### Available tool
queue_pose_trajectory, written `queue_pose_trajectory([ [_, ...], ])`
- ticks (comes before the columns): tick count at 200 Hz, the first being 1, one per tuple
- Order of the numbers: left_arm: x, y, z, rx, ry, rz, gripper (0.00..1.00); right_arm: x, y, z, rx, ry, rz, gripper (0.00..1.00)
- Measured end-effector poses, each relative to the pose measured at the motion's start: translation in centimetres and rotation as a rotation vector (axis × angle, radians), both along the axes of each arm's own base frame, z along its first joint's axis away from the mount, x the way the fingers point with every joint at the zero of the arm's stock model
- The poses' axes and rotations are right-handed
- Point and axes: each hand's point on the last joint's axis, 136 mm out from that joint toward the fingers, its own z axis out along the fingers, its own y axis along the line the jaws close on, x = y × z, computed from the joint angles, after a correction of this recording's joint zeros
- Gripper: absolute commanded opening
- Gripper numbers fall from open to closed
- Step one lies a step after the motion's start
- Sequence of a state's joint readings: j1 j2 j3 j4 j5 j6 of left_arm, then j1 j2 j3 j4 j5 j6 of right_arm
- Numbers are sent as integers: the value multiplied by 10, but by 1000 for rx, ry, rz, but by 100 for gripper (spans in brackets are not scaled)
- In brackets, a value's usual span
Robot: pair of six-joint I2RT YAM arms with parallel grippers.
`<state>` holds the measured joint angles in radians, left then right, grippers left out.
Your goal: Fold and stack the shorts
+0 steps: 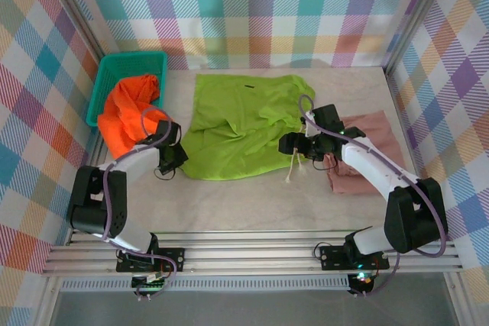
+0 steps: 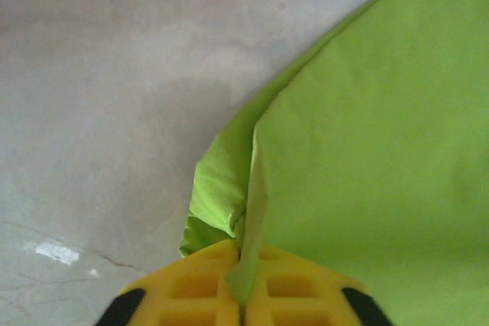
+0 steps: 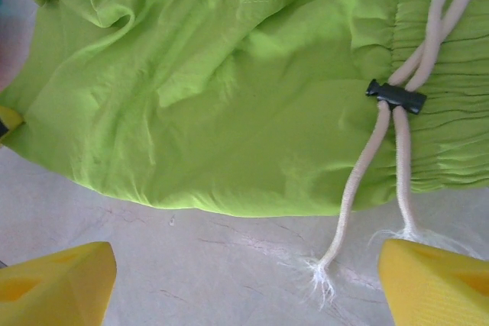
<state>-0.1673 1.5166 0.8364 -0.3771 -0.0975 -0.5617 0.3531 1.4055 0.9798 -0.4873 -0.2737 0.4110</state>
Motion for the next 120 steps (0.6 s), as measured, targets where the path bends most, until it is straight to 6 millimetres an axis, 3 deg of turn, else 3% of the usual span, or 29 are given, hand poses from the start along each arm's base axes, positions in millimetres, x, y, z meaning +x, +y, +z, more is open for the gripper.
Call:
queue_pose_trajectory([
  [16, 4, 1, 30, 6, -49, -4, 0, 1, -2, 0, -10, -6, -7, 89],
  [30, 8, 3, 69, 19, -119, -13, 0, 2, -3, -1, -19, -7, -13, 89],
  [40, 10, 5, 102, 29, -179, -22, 8, 2, -4, -1, -24, -8, -16, 89],
  [53, 11, 7, 146, 42, -258, -37, 30, 2, -5, -2, -29, -9, -19, 88],
  [64, 10, 8, 176, 46, -308, -48, 61, 3, -6, -2, -31, -10, -21, 88],
  [73, 9, 8, 196, 51, -340, -61, 78, 3, -6, -2, -32, -10, -22, 88],
  [90, 8, 8, 212, 61, -349, -76, 93, 2, -5, -2, -30, -8, -21, 88],
  [120, -3, 15, 201, 70, -295, -68, 94, 0, -2, -1, -9, 7, -19, 88],
])
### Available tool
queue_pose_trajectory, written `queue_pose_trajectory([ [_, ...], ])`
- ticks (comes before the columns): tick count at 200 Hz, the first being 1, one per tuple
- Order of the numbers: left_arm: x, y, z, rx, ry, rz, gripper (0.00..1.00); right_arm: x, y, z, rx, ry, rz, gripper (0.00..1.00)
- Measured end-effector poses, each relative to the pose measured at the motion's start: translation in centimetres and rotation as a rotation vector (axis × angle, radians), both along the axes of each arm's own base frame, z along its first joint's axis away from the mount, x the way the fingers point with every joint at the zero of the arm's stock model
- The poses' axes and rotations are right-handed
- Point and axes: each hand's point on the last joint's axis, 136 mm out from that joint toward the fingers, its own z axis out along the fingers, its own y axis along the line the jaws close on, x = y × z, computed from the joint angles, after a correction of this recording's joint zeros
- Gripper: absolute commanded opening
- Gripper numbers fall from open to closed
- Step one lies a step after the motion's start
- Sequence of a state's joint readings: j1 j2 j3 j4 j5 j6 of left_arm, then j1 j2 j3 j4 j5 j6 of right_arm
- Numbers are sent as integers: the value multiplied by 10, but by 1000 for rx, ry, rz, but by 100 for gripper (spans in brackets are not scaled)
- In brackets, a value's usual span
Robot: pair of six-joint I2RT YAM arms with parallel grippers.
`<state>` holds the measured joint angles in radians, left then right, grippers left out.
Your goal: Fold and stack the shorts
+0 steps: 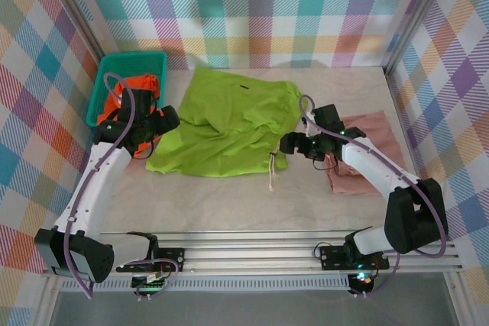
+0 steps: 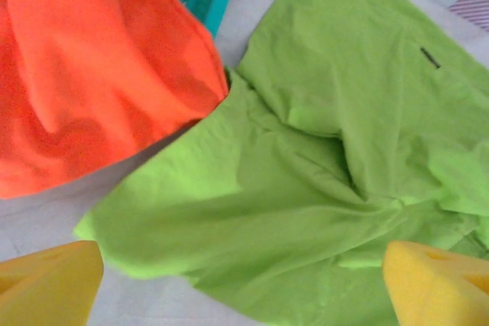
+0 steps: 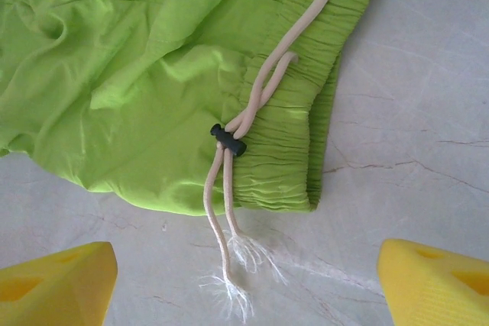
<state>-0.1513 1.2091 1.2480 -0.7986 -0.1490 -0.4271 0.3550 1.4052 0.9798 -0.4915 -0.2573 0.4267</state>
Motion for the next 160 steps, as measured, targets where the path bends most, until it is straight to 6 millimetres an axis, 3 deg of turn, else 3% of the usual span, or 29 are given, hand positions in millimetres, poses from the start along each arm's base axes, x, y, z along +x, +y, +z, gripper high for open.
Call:
queue_pose_trajectory([
  [25, -19, 15, -26, -19, 52, 55, 93, -4, 5, -1, 13, 12, 7, 88],
  [49, -42, 29, -71, -76, 138, 127, 93, -11, 6, -12, 17, 41, -6, 83],
  [74, -61, 29, -122, -138, 234, 175, 92, -19, 2, -29, 5, 86, -39, 76],
  [92, -70, 26, -146, -170, 269, 192, 92, -19, 4, -39, 23, 111, -60, 72],
  [120, -70, 22, -160, -210, 264, 205, 92, -15, 12, -56, 65, 158, -79, 68],
  [160, -60, 20, -157, -230, 215, 201, 92, -10, 21, -71, 115, 209, -106, 62],
])
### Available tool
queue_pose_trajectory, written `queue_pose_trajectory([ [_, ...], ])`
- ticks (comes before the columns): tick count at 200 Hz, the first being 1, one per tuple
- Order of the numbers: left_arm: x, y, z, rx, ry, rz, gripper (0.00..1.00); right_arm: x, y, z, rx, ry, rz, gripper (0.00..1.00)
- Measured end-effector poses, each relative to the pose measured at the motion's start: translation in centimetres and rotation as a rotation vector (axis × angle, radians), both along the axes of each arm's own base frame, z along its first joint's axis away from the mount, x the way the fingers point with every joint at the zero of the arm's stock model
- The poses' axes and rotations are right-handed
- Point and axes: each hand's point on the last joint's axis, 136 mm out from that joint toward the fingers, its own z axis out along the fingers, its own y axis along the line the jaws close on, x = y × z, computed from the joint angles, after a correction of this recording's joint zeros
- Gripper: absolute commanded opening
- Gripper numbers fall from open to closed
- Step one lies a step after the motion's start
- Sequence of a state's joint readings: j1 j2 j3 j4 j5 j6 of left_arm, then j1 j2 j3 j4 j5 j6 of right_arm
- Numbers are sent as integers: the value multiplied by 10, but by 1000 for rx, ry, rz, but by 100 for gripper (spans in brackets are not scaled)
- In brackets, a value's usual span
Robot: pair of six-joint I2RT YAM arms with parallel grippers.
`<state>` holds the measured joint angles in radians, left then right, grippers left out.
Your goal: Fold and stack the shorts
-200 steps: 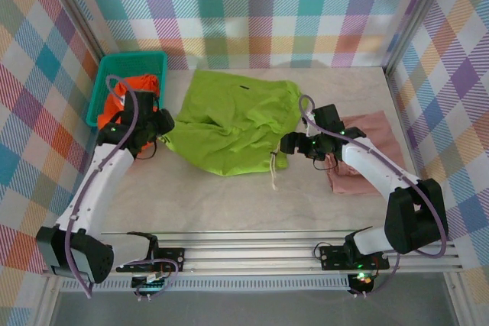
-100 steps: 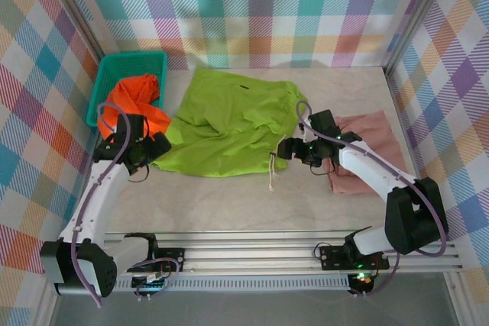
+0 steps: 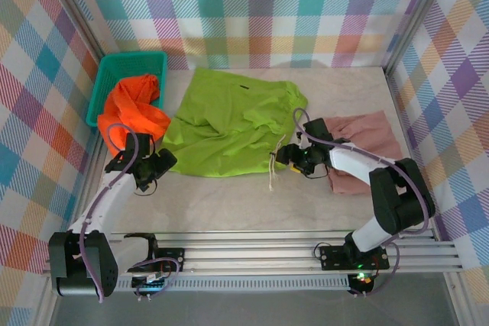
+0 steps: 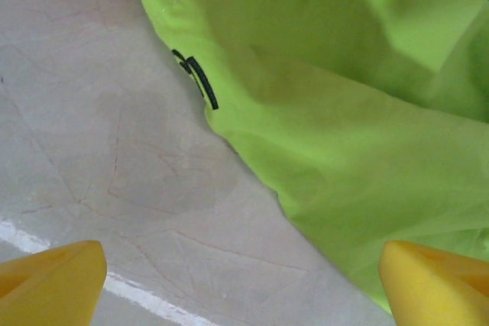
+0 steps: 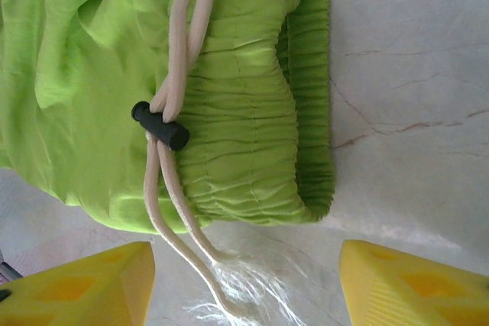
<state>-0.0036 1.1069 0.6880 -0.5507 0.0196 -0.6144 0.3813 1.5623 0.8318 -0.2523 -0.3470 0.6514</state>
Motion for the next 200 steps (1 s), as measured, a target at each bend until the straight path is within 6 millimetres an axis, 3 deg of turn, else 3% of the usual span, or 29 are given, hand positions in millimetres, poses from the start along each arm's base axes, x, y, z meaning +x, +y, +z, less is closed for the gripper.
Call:
queue_pose_trajectory([
  [58, 5, -1, 0, -6, -19, -3, 92, 9, 5, -13, 26, 32, -49, 54],
  [82, 3, -1, -2, -6, -16, -3, 93, 9, 6, -22, 24, 58, -56, 46],
  [123, 3, -1, -3, -7, -16, -3, 94, 9, 10, -27, 20, 70, -59, 23],
  [150, 6, -3, -2, -13, -28, -7, 94, 11, 11, -26, 17, 64, -59, 0],
  [200, 8, -3, 0, -16, -42, -9, 95, 10, 7, -17, -14, 38, -56, 0],
])
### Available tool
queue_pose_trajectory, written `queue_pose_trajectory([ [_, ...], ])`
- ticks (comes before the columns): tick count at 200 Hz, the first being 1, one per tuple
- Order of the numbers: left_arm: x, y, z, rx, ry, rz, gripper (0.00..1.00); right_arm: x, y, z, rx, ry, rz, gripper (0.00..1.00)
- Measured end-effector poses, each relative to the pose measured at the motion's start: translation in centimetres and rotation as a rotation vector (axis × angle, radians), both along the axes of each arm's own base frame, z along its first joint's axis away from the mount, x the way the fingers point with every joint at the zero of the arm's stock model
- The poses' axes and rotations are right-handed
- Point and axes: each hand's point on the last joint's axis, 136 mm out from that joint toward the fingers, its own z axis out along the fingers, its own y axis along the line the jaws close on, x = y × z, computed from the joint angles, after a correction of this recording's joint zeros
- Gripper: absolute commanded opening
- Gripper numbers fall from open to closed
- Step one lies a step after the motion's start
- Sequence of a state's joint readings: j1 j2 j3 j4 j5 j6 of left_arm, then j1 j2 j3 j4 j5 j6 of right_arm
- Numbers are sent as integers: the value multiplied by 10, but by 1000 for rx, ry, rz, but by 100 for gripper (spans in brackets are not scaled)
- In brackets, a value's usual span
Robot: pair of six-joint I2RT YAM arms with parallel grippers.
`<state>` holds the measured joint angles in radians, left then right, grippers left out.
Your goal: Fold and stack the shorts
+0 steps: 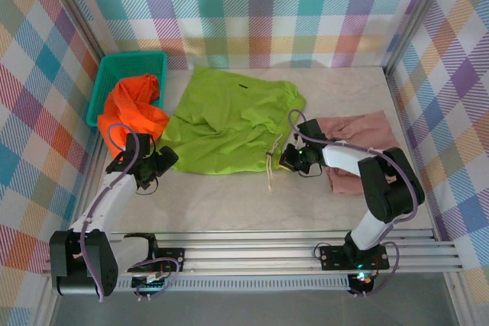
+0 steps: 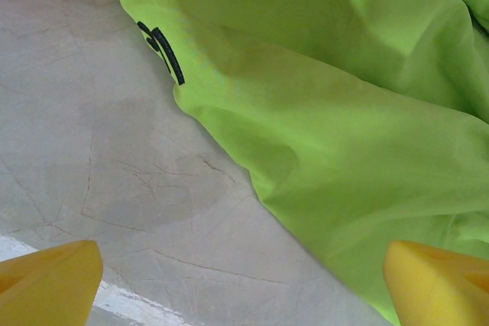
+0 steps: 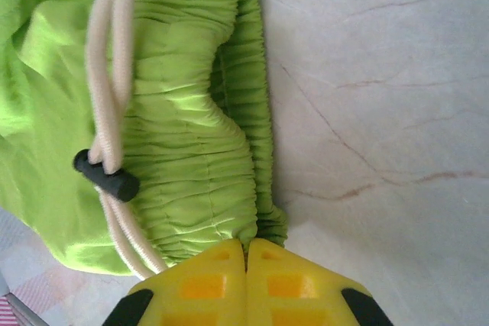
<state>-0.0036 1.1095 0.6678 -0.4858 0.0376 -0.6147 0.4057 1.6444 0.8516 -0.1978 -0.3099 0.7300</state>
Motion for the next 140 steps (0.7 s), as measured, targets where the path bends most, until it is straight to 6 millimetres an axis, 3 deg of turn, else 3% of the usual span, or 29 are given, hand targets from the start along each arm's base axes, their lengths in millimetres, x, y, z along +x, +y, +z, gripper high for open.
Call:
queue_pose_trajectory([
  [45, -1, -3, 0, -17, 2, -1, 95, 0, -18, 60, -71, -176, 19, 0],
  [65, -3, -4, -1, -33, 4, 4, 95, -6, -29, 77, -115, -225, 24, 0],
  [95, -9, -6, -1, -47, -1, 11, 95, -16, -42, 84, -167, -239, 29, 0],
  [140, -20, -4, -7, -58, 22, 47, 90, -22, -49, 80, -206, -217, 31, 0],
])
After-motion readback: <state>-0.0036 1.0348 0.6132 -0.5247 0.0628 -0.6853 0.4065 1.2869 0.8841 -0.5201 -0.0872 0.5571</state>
